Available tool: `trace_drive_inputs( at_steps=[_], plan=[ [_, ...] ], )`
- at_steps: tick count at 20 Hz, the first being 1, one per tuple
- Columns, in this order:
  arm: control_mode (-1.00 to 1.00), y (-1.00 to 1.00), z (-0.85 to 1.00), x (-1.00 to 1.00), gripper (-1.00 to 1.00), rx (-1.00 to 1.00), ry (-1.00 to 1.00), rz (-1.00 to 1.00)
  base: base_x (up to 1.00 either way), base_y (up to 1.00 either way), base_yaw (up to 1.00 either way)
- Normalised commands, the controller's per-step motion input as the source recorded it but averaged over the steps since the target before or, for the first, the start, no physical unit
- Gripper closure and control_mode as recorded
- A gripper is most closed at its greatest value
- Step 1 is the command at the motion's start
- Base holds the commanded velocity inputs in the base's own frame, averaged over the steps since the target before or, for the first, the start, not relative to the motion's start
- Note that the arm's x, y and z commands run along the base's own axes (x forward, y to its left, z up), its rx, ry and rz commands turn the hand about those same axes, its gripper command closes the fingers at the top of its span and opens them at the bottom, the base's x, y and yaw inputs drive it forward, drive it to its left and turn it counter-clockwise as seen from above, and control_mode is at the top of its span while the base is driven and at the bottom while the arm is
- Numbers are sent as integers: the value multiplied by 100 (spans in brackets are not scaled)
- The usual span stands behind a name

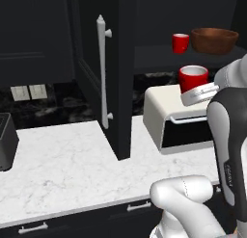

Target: Gather all objects into one cabinet and sort the glasses and bowls to opposite sides.

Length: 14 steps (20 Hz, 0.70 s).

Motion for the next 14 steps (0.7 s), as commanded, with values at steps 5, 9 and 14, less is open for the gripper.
trace_drive_inputs(
  at_steps=[5, 9, 14],
  plan=[
    [-100, 0, 3, 38, 100, 1, 0, 0, 3, 0, 0],
    [-100, 0, 19, 78, 100, 4, -4, 0, 0, 0, 0],
    [-100, 0, 19, 63, 100, 3, -11, -3, 0, 0, 0]
  ],
)
